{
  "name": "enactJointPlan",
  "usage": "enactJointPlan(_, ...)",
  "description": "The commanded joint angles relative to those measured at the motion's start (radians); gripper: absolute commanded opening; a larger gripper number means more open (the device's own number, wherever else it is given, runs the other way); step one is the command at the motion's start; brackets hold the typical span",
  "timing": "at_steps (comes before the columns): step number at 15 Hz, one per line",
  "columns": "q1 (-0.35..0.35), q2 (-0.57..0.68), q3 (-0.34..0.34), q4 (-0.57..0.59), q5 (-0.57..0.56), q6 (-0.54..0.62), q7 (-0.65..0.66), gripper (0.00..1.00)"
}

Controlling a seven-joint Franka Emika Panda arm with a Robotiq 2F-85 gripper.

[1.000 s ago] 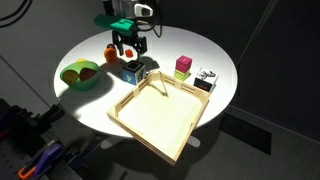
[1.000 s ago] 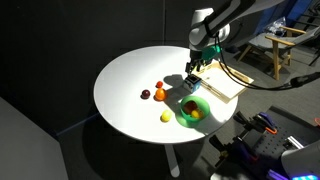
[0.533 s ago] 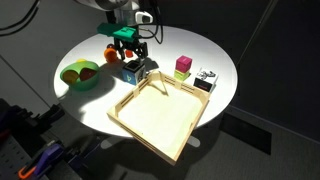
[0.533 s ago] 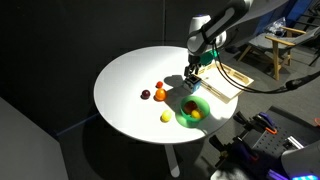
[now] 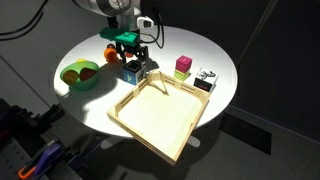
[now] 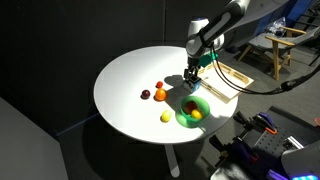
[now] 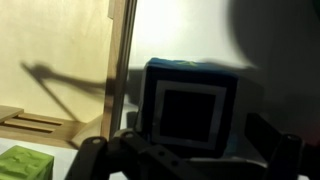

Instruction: Put the cube-shaped box on the tray

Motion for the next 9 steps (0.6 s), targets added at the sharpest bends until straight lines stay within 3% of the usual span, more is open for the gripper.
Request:
enactJointPlan(1,-0.009,0.027,0.001,0.036,-0.023,-0.002,0.0,1.0)
enactJointPlan(3,-0.007,0.032,-0.002,0.041,-0.027,-0.004,0.002,0.96)
enactJointPlan(4,-0.008,0.032,-0.002,0.042,-0.028,-0.006,0.001,0.74)
enactJointPlan(6,-0.007,0.027,-0.004,0.041,-0.032,-0.011,0.005,0.68)
enactJointPlan(9,-0.001,0.008,-0.012,0.035,-0.038,-0.031,0.021,0.42)
